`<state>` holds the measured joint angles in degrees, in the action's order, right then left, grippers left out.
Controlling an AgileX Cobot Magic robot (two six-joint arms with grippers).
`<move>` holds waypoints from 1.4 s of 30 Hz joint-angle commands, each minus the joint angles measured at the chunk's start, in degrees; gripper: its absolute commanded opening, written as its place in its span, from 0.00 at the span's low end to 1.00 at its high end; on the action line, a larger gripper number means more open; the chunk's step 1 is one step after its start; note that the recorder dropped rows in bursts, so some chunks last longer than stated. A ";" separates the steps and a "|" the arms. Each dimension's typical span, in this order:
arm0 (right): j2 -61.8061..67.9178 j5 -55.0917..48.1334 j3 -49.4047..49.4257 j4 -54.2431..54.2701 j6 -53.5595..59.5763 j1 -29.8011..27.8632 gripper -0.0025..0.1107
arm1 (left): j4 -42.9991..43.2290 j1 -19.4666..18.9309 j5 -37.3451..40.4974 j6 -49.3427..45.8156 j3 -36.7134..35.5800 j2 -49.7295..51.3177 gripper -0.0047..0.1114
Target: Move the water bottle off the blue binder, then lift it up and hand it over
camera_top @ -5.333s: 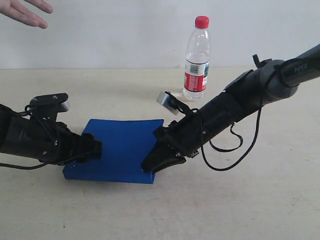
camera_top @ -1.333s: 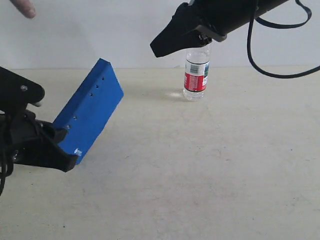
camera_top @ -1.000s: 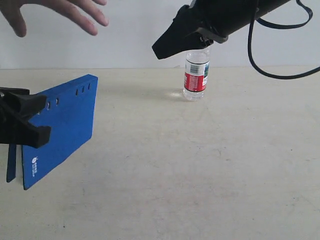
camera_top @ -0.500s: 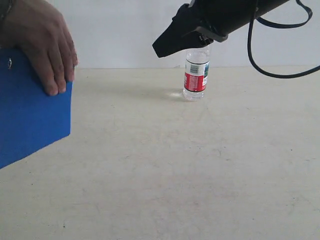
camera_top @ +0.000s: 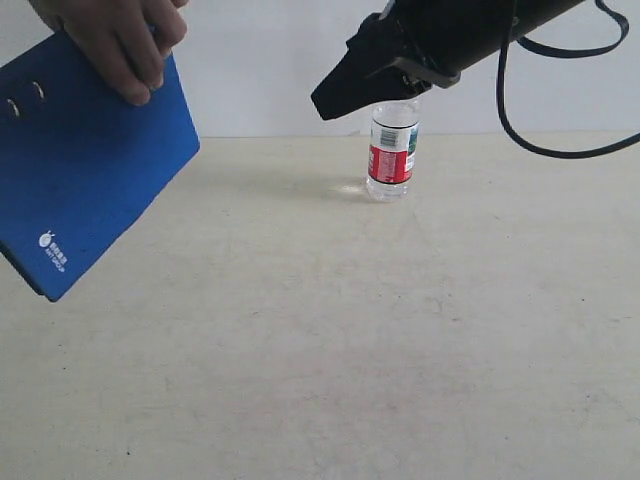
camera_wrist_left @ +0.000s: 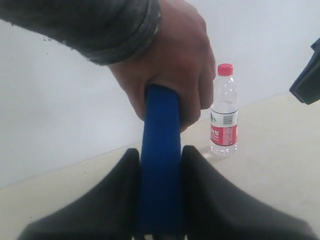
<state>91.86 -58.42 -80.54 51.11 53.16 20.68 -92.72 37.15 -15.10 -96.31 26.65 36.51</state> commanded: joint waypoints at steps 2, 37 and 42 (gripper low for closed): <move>-0.66 0.20 -0.06 -0.23 -0.34 -0.17 0.02 | 0.66 0.11 -6.12 -0.73 0.58 -0.05 0.08; -0.66 1.90 -0.06 -0.47 -2.07 -0.17 0.02 | 37.46 -11.37 -39.74 17.36 -1.07 26.28 0.08; -0.66 4.60 -0.06 -0.82 -1.47 -0.17 0.02 | 47.35 -26.95 -17.47 21.97 1.71 20.89 0.08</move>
<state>91.86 -54.96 -80.54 50.44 50.96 20.68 -51.61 17.40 -44.46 -76.91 26.89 59.91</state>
